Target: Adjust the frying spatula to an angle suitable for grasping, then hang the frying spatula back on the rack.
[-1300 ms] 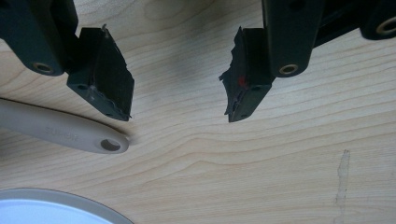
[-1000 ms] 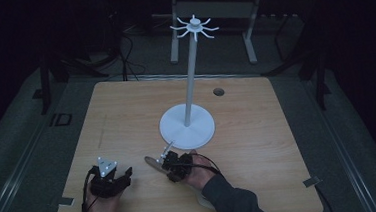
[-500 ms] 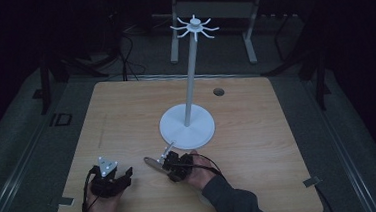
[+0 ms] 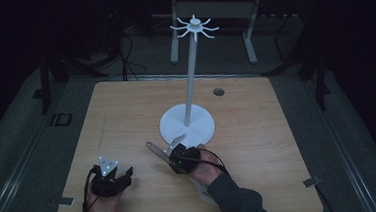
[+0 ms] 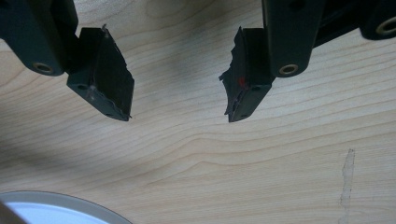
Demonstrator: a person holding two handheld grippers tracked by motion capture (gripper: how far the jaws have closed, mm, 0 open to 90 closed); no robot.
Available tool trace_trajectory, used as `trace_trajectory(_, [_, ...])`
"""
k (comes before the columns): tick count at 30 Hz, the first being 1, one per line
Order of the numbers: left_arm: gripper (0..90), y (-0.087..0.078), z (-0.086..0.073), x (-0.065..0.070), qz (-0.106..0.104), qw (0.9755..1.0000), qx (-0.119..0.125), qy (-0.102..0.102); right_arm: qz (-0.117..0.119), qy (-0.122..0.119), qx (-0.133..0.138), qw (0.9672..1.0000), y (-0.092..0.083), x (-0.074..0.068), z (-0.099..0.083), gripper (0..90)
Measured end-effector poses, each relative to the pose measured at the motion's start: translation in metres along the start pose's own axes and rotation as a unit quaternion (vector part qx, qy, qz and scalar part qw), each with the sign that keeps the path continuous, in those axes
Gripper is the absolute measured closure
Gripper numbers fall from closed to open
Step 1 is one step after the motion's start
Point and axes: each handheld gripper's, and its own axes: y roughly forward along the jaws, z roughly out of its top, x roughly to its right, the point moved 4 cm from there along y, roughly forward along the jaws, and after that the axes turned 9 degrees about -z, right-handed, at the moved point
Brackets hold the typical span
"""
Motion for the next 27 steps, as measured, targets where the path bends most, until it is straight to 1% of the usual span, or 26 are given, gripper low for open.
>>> trace_trajectory(5, [41.8,0.001,0.001,0.0,-0.002,1.0,0.001,0.0,-0.003,0.001,0.008,1.0,-0.003,0.002,0.0,74.3])
trace_trajectory(7, [41.8,0.001,0.001,0.0,-0.002,1.0,0.001,0.0,-0.006,0.0,0.015,0.9999,-0.005,0.002,0.0,74.3])
trace_trajectory(12, [41.8,0.0,0.001,0.0,-0.002,1.0,0.001,0.0,-0.01,0.008,0.025,0.9996,-0.011,0.003,0.001,74.3])
trace_trajectory(16, [41.8,0.001,0.001,0.001,-0.002,1.0,0.0,0.001,-0.013,0.009,0.036,0.9992,-0.017,0.006,0.001,74.3])
trace_trajectory(17, [41.8,0.001,0.001,0.001,-0.002,1.0,-0.001,0.002,-0.015,0.014,0.045,0.9988,-0.021,0.008,0.001,74.3])
trace_trajectory(20, [41.8,0.002,0.0,0.001,-0.002,1.0,-0.002,0.003,-0.02,0.023,0.056,0.998,-0.027,0.011,0.001,74.3])
trace_trajectory(22, [41.8,0.002,0.001,0.002,-0.002,1.0,-0.001,0.003,-0.02,0.024,0.059,0.9978,-0.029,0.012,0.001,74.3])
trace_trajectory(24, [41.8,0.002,0.001,0.002,-0.002,1.0,-0.001,0.003,-0.024,0.032,0.068,0.9969,-0.034,0.015,0.001,74.3])
trace_trajectory(27, [41.8,0.003,0.001,0.002,-0.002,1.0,0.0,0.002,-0.028,0.036,0.078,0.996,-0.038,0.019,0.001,74.3])
